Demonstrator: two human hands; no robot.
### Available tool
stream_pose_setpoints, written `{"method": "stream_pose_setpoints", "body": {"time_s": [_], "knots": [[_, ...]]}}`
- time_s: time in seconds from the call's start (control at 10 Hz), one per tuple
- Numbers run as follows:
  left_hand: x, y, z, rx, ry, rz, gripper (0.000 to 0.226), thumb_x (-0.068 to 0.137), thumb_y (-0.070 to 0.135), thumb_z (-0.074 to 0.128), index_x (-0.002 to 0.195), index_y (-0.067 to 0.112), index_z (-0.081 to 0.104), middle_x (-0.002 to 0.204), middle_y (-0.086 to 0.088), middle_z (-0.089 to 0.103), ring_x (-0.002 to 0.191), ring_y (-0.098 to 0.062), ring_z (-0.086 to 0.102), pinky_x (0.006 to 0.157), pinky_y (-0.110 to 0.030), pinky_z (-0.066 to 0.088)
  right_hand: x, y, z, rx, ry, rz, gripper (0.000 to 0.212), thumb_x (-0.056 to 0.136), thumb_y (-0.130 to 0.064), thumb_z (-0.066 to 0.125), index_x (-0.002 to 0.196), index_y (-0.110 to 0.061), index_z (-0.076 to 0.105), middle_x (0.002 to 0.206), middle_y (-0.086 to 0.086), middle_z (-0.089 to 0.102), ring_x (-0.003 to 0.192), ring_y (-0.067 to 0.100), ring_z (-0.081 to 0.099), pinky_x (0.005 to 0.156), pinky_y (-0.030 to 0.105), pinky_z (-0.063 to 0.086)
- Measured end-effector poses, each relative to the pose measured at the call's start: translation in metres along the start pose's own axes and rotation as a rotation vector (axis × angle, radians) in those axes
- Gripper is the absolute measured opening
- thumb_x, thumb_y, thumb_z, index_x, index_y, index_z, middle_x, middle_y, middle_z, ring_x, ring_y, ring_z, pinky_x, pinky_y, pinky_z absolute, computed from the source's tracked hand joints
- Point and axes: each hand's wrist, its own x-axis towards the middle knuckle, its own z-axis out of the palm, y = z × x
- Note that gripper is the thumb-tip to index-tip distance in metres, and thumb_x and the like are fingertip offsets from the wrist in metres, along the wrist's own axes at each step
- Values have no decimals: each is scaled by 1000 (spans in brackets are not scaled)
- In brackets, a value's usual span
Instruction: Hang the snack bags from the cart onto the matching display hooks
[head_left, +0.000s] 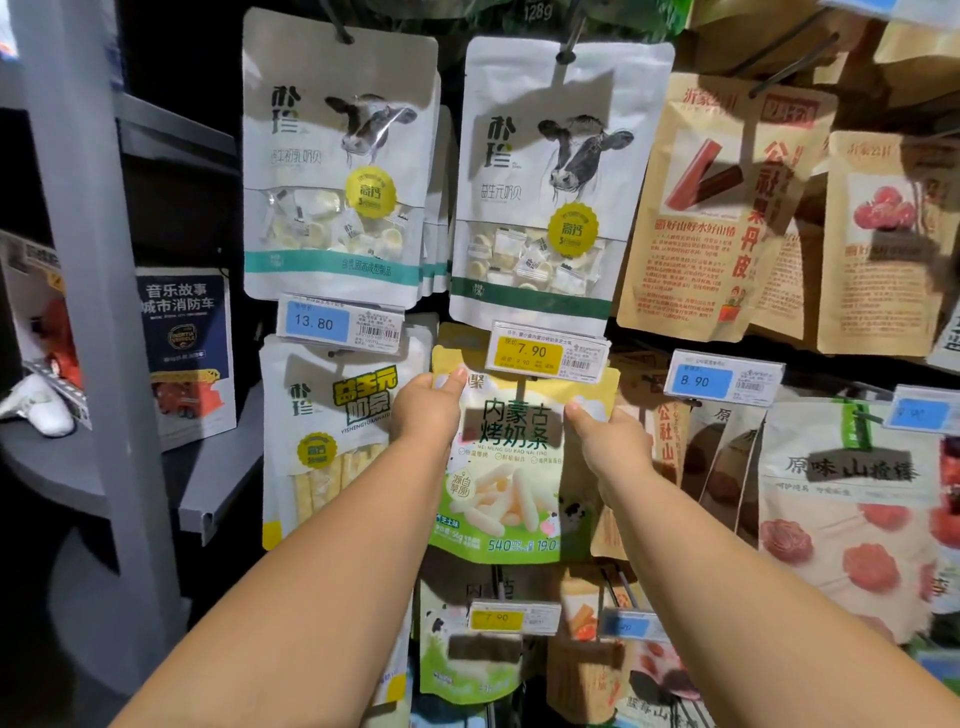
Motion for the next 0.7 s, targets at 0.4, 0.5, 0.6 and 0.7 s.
{"method": "stream_pose_setpoints", "body": {"time_s": [0.4,0.5,0.6,0.7], "knots": [[-17,-36,-9,169,104,-19,31,88,37,67,111,18,59,101,4,56,90,-22,54,78,-28,39,-14,30,-12,-151,8,53,55,91,-47,58,132,-12,52,127,12,62,114,36,57,92,37,47],[-25,-38,-10,180,143,-15,30,85,34,71,101,18,51,96,1,56,81,-22,51,72,-29,38,-22,37,-14,-182,4,40,52,90,-46,59,129,-14,52,124,10,62,108,33,59,85,34,46],[-38,-36,-10,194,168,-14,35,85,33,70,99,16,43,98,-4,54,82,-26,50,71,-31,38,-32,40,-23,-183,-7,58,44,91,-44,60,122,-15,53,119,8,62,98,30,58,77,31,40],[-53,-36,-4,208,150,-1,34,86,33,68,100,15,42,100,-4,52,84,-26,49,72,-30,36,-39,46,-35,-222,-9,36,44,88,-44,62,123,-18,52,117,5,63,106,30,60,84,32,46]]}}
